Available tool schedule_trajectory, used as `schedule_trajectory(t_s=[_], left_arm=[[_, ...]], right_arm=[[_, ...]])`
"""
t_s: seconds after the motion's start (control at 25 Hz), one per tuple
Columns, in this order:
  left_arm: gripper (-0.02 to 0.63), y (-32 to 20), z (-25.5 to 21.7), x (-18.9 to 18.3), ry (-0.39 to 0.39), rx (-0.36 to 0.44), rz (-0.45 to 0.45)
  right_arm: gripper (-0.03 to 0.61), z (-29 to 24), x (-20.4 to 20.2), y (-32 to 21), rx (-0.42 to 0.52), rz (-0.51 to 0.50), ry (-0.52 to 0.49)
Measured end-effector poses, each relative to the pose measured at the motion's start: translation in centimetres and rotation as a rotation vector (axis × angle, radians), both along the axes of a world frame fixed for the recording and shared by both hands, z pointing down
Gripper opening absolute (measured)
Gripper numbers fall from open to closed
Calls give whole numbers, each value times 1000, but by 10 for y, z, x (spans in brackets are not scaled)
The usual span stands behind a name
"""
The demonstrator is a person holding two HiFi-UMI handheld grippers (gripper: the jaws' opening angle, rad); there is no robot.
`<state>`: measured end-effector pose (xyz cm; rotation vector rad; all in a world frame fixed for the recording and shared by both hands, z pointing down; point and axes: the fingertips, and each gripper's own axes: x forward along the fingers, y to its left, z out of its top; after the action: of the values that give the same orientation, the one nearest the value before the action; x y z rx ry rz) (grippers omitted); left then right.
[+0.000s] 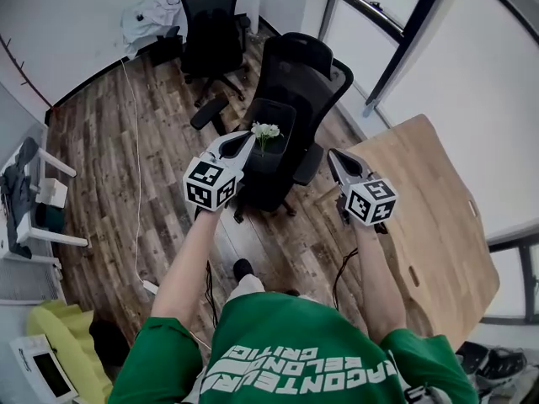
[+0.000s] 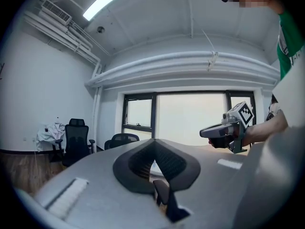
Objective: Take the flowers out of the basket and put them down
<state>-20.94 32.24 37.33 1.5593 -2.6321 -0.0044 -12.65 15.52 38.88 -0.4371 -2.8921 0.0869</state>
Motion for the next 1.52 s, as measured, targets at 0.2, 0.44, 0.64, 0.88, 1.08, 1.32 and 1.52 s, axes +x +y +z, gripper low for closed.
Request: schedule_trajectory(t_s=[0.2, 0.44, 0.64, 0.88, 1.08, 1.32, 1.52], left_arm=[[17, 3, 2, -29, 3, 11, 34], [17, 19, 14, -53, 26, 23, 63], [17, 24, 22, -69, 40, 38, 75], [17, 13, 31, -85, 50, 26, 59], [17, -2, 41, -113, 54, -18, 3], [17, -43, 40, -157, 57, -43, -32], [17, -91, 30, -193, 43, -49, -52]], right_arm=[[6, 1, -22, 1, -2, 39, 4], [6, 4, -42, 14, 5, 68, 9], [6, 11, -54, 19, 19, 86, 27], [6, 20, -76, 6, 5, 76, 36], [6, 28, -111, -8, 8, 19, 34], [6, 32, -167, -51, -6, -40, 35], [6, 32, -204, -108, 1, -63, 31]])
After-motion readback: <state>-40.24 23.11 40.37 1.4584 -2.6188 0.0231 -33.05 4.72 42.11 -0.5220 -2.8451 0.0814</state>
